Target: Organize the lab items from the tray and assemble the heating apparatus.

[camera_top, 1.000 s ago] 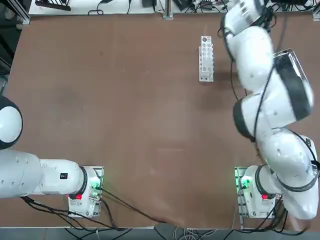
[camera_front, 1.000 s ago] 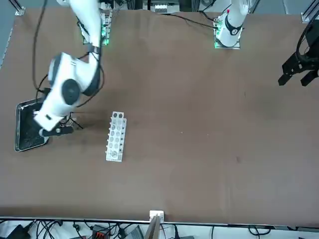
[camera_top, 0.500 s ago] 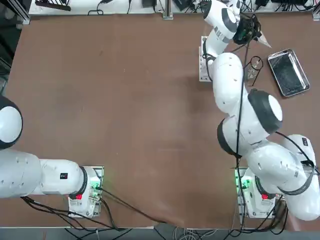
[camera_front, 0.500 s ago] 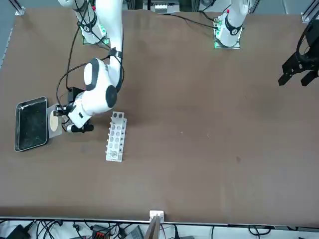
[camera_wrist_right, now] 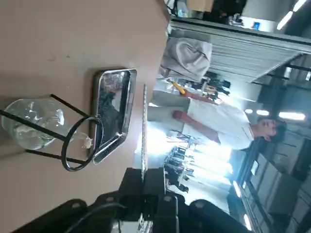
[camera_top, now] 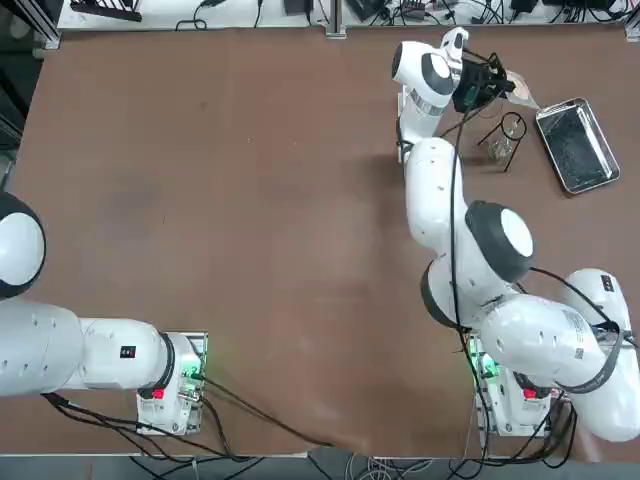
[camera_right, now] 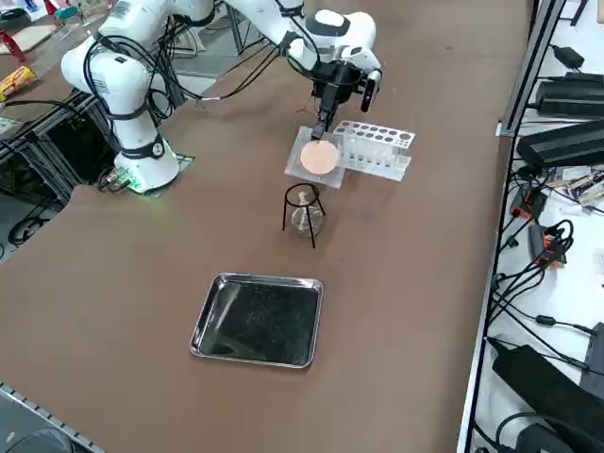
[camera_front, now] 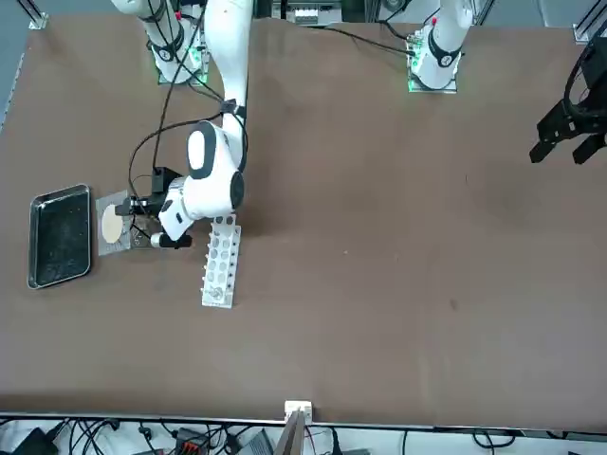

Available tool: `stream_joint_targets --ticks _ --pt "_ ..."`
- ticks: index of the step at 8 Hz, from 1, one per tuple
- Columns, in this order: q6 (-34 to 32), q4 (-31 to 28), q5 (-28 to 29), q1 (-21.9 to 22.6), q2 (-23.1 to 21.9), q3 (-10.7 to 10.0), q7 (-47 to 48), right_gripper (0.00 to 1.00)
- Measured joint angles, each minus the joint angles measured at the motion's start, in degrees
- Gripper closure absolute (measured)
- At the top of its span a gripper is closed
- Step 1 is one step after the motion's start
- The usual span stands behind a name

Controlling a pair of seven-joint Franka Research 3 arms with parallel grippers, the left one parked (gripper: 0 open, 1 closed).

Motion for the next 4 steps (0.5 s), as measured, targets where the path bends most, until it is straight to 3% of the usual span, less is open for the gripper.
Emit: stream_joint_targets --ticks 4 --pt "3.11 -4.82 -0.35 2.07 1.91 1.7 8.06 0.98"
